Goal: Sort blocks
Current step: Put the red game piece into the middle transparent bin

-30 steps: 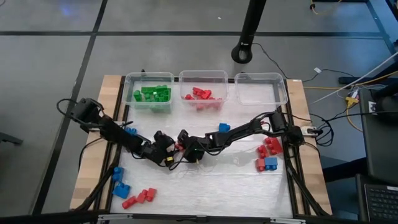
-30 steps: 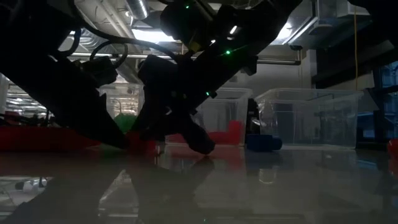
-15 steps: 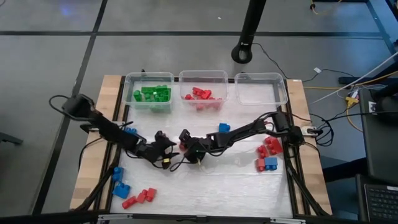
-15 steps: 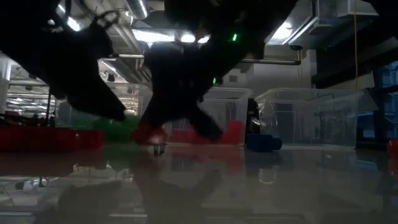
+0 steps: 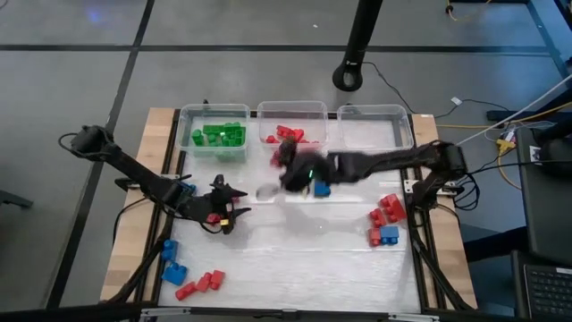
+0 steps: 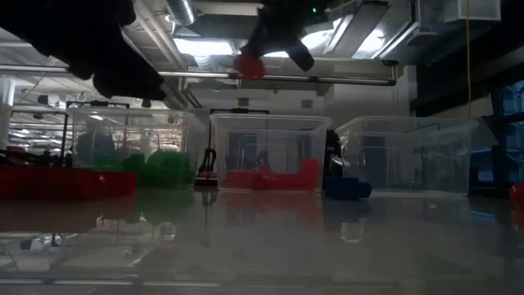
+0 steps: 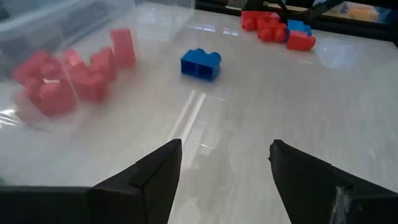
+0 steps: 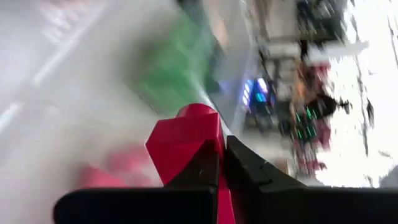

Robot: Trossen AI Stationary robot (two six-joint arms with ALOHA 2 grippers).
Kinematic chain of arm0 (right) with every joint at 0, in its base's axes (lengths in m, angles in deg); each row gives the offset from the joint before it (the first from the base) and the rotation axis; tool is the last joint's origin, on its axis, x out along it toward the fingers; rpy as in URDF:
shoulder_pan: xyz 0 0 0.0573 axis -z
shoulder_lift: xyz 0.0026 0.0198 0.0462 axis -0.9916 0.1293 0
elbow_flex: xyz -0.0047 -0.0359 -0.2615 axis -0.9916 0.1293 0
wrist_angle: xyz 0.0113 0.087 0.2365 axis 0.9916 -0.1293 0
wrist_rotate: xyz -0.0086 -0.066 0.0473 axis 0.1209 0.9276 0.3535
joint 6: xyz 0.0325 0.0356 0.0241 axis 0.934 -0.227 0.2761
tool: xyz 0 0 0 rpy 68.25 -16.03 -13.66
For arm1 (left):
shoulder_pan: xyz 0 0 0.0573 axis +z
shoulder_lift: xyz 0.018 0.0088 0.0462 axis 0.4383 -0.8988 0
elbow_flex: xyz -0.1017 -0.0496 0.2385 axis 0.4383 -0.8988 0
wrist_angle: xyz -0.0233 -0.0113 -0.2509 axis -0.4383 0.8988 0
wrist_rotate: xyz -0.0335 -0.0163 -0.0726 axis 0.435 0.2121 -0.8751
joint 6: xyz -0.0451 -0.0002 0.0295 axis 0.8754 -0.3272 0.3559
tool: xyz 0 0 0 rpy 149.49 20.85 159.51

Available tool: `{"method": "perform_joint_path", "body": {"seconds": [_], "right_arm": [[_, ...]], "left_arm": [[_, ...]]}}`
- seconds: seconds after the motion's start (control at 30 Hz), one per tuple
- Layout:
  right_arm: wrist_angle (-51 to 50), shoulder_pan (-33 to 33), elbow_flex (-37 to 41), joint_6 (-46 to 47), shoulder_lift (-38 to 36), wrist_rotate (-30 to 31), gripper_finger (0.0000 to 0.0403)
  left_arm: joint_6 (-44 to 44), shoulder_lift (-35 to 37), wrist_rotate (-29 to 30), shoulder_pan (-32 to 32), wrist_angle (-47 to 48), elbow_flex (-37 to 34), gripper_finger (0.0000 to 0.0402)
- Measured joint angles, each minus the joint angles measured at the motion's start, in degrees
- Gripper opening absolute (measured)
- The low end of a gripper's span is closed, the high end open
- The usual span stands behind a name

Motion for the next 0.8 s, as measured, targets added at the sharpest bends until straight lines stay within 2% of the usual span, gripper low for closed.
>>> {"method": "perform_joint_path", "body": {"seconds": [0.13, 0.33, 0.47, 0.6, 0.8], "right_arm": [[-0.5, 7.5, -0.1, 3.9, -3.4, -0.9, 0.0021], [-1.3, 17.5, 0.0, 13.6, -2.7, -9.9, 0.0031], [-1.7, 21.4, 0.0, 18.3, -1.5, -12.8, 0.0049], [-2.9, 22.9, 0.0, 21.9, -1.3, -15.7, 0.0104], [-10.1, 21.8, -0.7, 22.6, -3.9, -15.5, 0.0204]], "left_arm": [[-0.2, 0.3, 0.2, 0.7, 0.2, 0.0, 0.023], [-0.2, 0.1, 0.3, 2.0, 0.3, 0.0, 0.023], [-0.7, 0.1, 0.2, 2.6, 0.3, 0.0, 0.023], [-1.7, 0.1, 0.2, 3.4, 0.1, 0.0, 0.023], [-1.7, 0.1, 0.2, 4.8, 0.2, 0.0, 0.023]]}}
